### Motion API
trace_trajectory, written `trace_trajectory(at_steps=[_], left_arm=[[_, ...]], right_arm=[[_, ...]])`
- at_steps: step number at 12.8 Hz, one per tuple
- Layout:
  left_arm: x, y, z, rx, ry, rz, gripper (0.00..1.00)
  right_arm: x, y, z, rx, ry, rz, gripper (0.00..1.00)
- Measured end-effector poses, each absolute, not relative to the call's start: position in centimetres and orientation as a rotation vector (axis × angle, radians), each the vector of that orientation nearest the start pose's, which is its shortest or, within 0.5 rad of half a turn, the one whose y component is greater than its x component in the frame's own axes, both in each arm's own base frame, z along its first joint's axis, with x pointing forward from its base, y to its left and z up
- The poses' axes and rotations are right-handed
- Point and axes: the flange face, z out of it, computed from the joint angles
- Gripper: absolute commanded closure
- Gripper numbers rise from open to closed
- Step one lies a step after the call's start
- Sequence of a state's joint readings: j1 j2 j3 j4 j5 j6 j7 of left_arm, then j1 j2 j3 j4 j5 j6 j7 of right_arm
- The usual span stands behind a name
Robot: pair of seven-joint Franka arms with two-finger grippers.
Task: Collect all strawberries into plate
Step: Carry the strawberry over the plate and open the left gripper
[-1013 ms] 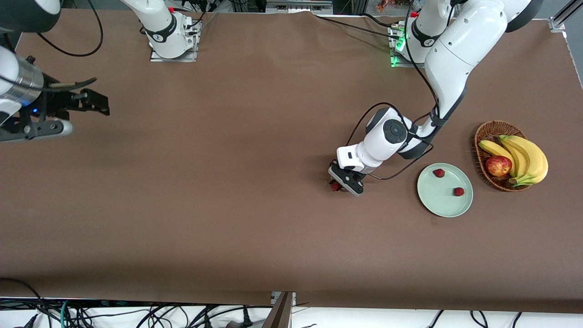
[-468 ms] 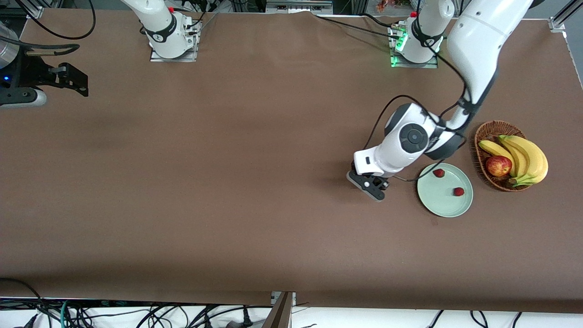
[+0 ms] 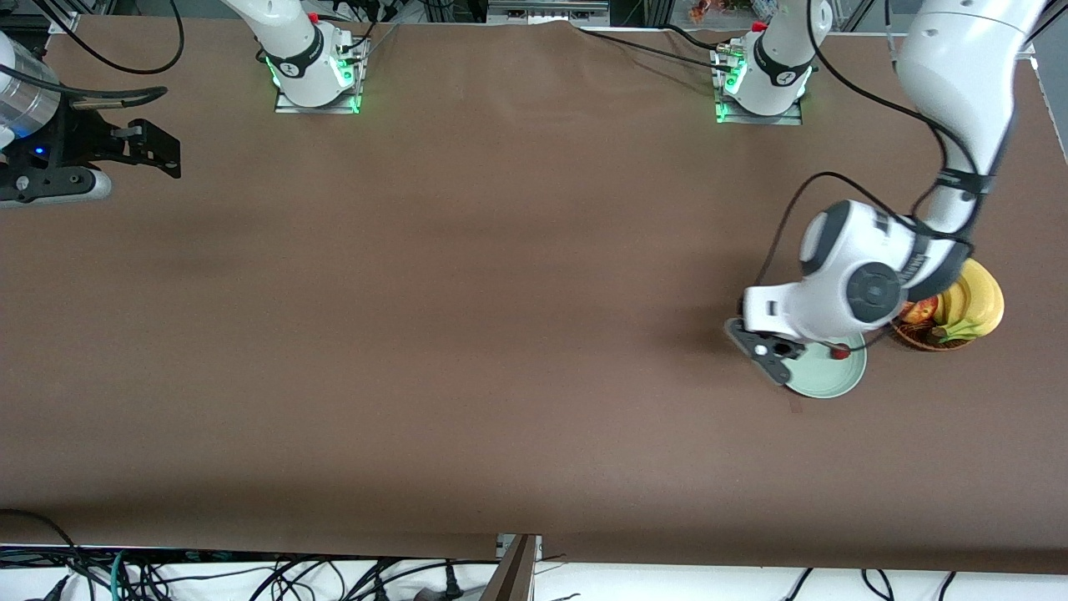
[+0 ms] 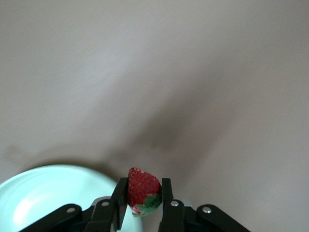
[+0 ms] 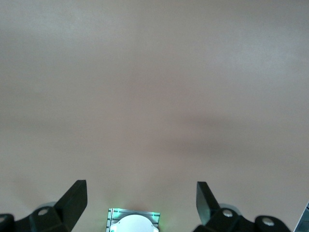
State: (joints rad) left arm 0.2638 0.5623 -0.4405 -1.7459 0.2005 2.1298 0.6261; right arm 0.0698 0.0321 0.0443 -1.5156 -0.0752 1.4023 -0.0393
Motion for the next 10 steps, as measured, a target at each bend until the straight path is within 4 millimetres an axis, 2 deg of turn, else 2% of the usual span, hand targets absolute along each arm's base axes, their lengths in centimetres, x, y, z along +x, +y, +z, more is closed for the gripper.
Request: trace_trajectory(at_steps=[2,3,4,5,7,10], left_arm=[[65.3,-3.1,24.5,-2.887,1.487,0.091,0.87],[65.5,-1.6,23.1,-2.870,1.540,0.061,0.72],[65.6,-0.7,21.9,-2.861,1.578,0.043,0.01],[65.6,-0.4,21.0,-2.859,1.598,0.033,0.00],[65.6,-0.8,20.5,-2.854,1.620,0.024,0.00],[66.1,-0.9,22.0,-2.841,1.619,0.002,0.00]], right_arm=[[54.4,5.3,61.9,-3.203,-0.235,0.228,0.00],[54.4,5.3,61.9,-3.202,-0.235,0.227,0.00],[54.4,5.4,61.9,-3.195,-0.235,0.226,0.00],[54.4,5.5,61.9,-3.179,-0.233,0.225,0.00],[54.4,5.6,61.9,-3.164,-0.230,0.224,0.00],[54.5,4.8,61.8,-3.157,-0.189,0.224,0.00]])
